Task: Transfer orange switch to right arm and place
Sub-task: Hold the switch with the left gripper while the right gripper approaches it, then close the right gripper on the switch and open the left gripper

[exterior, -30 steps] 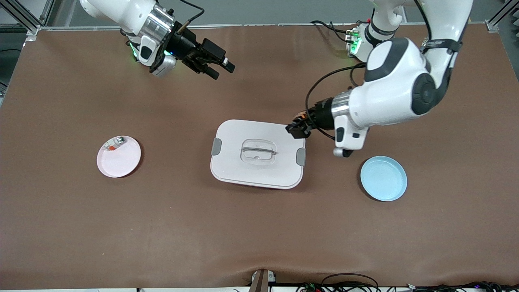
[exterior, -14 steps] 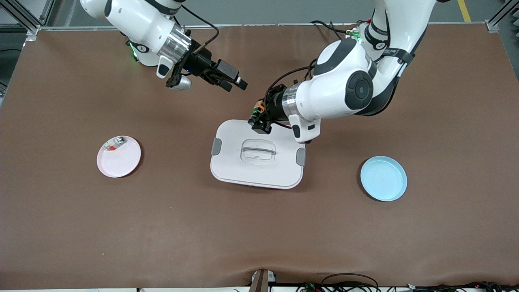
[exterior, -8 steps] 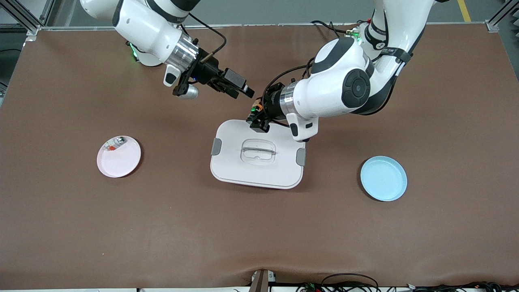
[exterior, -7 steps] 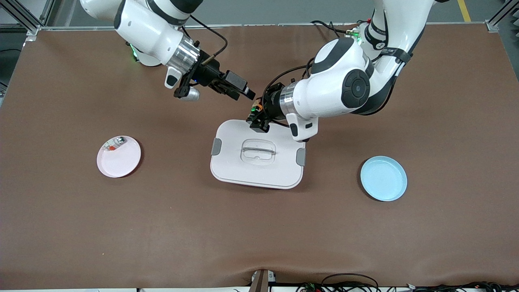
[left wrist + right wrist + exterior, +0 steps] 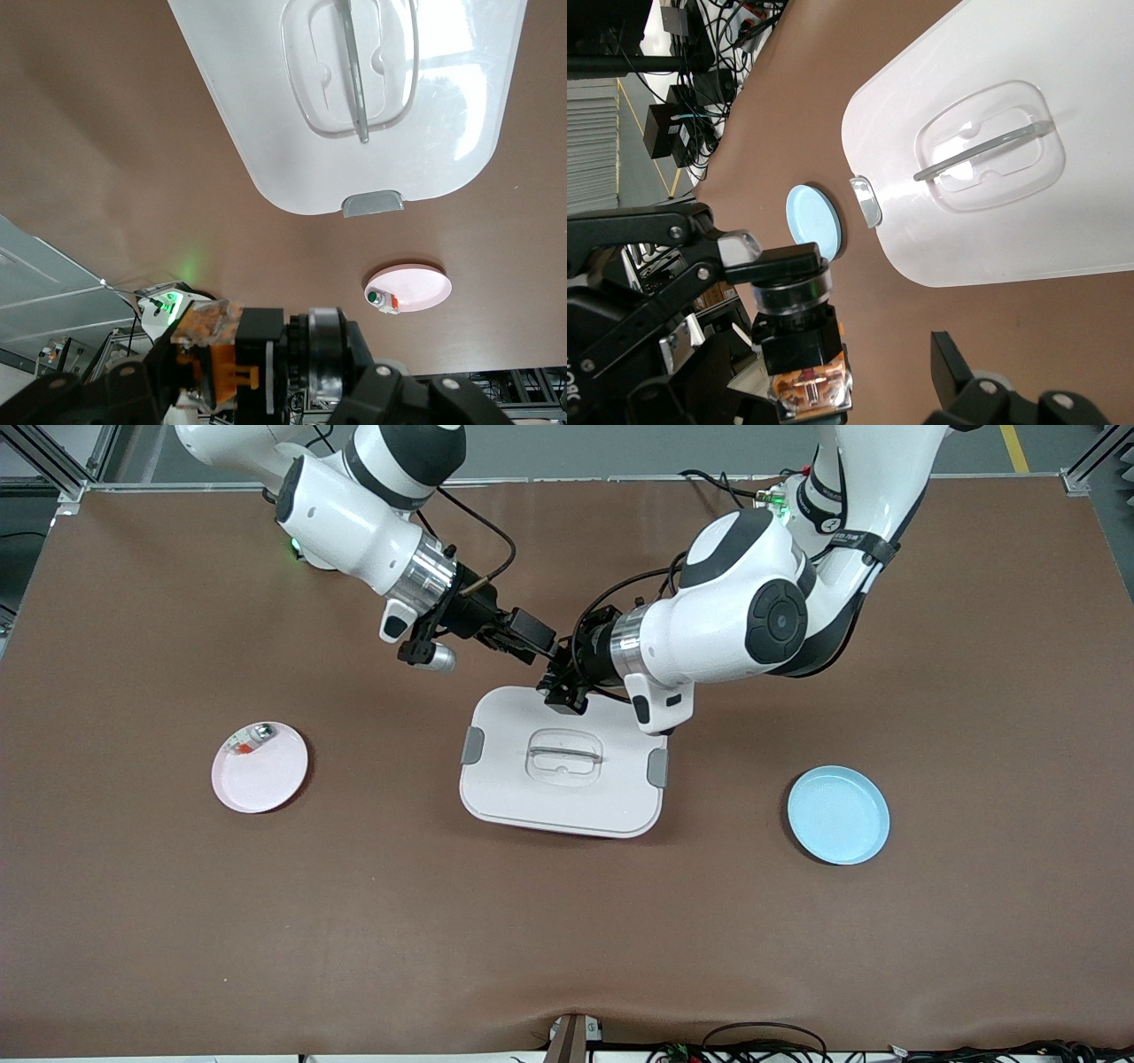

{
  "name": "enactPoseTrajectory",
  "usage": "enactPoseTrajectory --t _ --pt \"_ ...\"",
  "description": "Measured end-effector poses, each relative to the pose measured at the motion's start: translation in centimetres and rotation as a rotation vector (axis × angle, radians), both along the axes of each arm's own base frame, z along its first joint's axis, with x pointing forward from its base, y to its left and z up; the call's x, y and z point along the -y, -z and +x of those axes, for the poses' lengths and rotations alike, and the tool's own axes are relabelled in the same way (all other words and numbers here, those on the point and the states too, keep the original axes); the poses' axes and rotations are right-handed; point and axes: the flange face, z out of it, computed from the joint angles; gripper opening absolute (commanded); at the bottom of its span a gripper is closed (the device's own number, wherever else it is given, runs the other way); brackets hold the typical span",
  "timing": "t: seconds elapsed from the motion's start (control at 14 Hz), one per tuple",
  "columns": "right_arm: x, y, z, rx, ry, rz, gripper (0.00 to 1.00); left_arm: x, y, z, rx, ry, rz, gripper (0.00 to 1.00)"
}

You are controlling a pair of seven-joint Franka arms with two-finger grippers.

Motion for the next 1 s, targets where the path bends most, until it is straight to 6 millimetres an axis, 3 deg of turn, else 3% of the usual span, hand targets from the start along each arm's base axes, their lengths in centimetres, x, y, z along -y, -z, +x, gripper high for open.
enactPoseTrajectory --t 0.36,0.64,0.79,0.86,1.0 --pt "-1.4 0.8 -0.2 0.005 -0.008 -0.004 0.99 0.0 0.0 0.0 -0.001 0.000 -0.001 0.00" --pt "-1.6 0.7 -0.1 0.006 -0.009 -0.002 0.36 0.0 0.0 0.0 -0.001 -0.001 -0.001 0.00" --pt "-1.6 0.7 -0.1 0.006 -0.008 -0.002 0.11 0.0 0.0 0.0 -0.001 -0.001 -0.001 0.00" --pt "-1.6 0.5 0.0 0.010 -0.007 0.001 0.01 0.1 0.2 0.0 -0.003 0.000 -0.001 0.00" --pt "-1.7 0.4 0.0 0.017 -0.012 0.001 0.00 0.1 0.3 0.0 -0.009 -0.001 -0.004 0.00"
